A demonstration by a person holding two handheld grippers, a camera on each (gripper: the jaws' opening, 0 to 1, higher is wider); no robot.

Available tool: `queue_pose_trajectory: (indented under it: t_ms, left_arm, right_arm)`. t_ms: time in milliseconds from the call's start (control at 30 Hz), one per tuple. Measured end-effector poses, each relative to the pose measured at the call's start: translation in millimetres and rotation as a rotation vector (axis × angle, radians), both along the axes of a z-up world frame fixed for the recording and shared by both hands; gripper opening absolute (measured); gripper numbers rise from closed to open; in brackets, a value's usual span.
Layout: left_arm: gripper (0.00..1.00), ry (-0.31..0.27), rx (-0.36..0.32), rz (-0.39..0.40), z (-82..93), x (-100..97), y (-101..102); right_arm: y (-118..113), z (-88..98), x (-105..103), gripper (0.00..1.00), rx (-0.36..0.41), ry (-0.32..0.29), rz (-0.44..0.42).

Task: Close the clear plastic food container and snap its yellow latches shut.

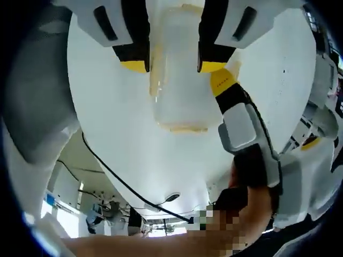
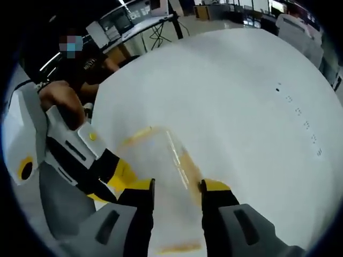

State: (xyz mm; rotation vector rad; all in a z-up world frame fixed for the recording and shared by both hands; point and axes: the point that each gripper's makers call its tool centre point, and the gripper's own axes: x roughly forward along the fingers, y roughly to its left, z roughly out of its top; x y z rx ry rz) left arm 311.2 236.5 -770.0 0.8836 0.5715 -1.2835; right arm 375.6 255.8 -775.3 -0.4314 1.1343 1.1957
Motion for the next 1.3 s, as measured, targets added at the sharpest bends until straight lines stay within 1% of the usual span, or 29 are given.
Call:
queue_pose_trajectory:
  t_ms: [167, 233, 400, 667, 767, 1000, 1300]
  left_arm:
    - [0.31, -0.040, 0.013, -0.011, -1.8, 0.5, -1.5]
    - [0.32, -0.073, 0.026, -0.028, -3.1, 1.1, -1.9]
    - [0.33, -0.113, 0.039, -0.032, -4.9, 2.2, -3.0]
    - [0.33, -0.142, 0.026, -0.034, -6.3, 2.9, -2.5]
    - [0.33, -0.174, 0.042, -0.035, -8.2, 2.4, -3.3]
    - [0.32, -0.169, 0.070, -0.022, -8.3, 4.1, -3.2]
    - [0.31, -0.173, 0.073, -0.013, -8.5, 4.9, -2.7]
  right_arm:
    - [0.1, -0.2, 1.5, 0.31, -0.001, 0.006, 0.005]
    - [0.1, -0.2, 1.1, 0.31, -0.001, 0.004, 0.007]
    - [0.1, -0.5, 1.0, 0.31, 0.000, 0.007, 0.009]
    - [0.8, -1.8, 2.7, 0.31, -0.007, 0.028, 0.003]
    - [1.4, -1.9, 2.9, 0.31, -0.019, 0.033, 0.006]
    - [0.7, -2.5, 0.4, 0.30, -0.029, 0.035, -0.001]
    - [0.4, -2.8, -0.2, 0.30, -0.036, 0.038, -0.007]
